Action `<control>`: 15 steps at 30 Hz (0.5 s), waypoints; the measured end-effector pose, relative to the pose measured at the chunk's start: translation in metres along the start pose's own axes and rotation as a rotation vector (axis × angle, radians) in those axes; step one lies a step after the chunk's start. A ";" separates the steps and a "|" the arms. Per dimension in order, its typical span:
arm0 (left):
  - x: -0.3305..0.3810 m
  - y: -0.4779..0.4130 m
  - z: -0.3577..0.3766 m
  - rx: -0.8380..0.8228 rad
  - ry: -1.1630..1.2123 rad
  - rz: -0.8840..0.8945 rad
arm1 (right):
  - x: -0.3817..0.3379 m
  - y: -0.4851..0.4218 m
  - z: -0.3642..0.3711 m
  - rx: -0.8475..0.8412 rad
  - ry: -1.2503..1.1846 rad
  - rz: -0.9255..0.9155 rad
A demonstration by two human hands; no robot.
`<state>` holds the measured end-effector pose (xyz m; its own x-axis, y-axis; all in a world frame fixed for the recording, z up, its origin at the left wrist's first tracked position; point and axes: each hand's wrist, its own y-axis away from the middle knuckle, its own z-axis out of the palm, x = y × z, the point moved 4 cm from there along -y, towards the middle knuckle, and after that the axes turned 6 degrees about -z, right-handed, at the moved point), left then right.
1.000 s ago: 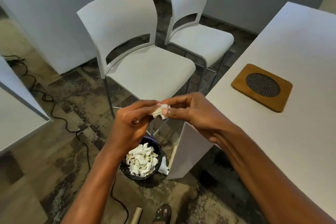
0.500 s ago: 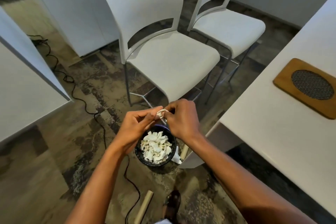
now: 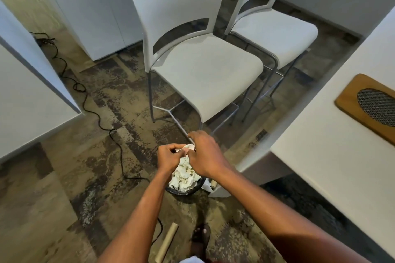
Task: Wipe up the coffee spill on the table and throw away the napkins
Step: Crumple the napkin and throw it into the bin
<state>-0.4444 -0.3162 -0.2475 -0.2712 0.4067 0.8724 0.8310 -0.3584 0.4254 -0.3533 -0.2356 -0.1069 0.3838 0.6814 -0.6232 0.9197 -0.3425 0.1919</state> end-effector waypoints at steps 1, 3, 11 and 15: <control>-0.009 -0.007 0.003 0.024 -0.027 -0.056 | -0.005 0.004 -0.007 0.019 -0.015 -0.032; -0.024 -0.019 0.009 0.060 -0.051 -0.183 | -0.018 0.014 -0.028 0.108 -0.106 -0.105; -0.064 -0.067 0.030 -0.045 -0.161 -0.482 | -0.035 0.059 -0.106 0.276 -0.282 -0.204; -0.069 -0.071 0.043 -0.112 -0.021 -0.546 | -0.025 0.085 -0.137 0.309 -0.280 -0.211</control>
<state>-0.4641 -0.2827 -0.3482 -0.6375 0.5744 0.5135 0.5153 -0.1776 0.8384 -0.2730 -0.1935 0.0289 0.1147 0.5704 -0.8133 0.8914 -0.4205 -0.1692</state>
